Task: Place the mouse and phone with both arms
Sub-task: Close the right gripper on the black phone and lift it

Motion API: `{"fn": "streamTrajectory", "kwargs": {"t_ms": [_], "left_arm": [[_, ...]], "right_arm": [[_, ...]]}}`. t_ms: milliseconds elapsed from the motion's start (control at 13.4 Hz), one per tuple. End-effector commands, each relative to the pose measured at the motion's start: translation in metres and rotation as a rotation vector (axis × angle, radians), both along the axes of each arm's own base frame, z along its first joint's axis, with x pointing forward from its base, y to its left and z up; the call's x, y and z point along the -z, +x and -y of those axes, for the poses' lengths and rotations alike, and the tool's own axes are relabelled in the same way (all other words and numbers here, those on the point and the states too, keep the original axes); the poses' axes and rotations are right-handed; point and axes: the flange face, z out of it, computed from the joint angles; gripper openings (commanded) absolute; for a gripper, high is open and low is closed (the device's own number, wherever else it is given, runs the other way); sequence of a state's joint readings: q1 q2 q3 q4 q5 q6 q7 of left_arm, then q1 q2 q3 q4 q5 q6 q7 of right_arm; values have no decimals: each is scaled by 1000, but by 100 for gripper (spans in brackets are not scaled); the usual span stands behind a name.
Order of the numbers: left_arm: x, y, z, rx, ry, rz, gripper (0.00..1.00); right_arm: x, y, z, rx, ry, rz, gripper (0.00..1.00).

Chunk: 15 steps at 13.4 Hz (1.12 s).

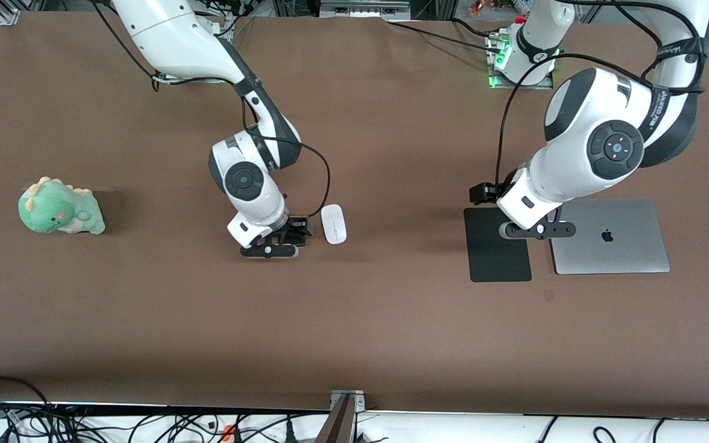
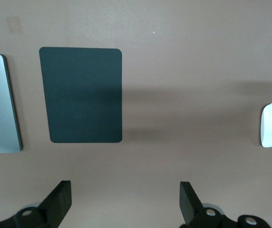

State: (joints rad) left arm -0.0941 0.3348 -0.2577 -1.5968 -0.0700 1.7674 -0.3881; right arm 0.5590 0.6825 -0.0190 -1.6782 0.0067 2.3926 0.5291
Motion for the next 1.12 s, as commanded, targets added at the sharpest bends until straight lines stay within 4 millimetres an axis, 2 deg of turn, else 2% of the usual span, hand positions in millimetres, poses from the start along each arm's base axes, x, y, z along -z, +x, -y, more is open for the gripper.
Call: {"fn": "streamTrajectory", "kwargs": {"t_ms": [0,75,448,523,747,822,897,1046], "left_arm": [[2,5,3,-19,-21,3,100],[4,4,8,-14,-20,0,100],[9,3,16,-20,-15,-3,100],[9,3,16,-20,-15,-3,100],[10,2,19,-14,-15,-5,100],[10,2,20,-13,-15,-3,100],[10,1,24,-15,-16,0,100],[17,1,41,-28,-21,12,100]], "right_arm": [[16,-4,-6,-20,-40,31,100],[22,-9,-11,-19,-42,33,100],[48,-23,1,-38,-55,49,99],[49,-24,1,-38,-55,49,88],[46,-21,1,-43,-56,45,47],[44,-21,2,-40,-64,30,40],[39,-16,2,-40,-74,17,37],[20,-1,7,-41,-99,-10,29]]}}
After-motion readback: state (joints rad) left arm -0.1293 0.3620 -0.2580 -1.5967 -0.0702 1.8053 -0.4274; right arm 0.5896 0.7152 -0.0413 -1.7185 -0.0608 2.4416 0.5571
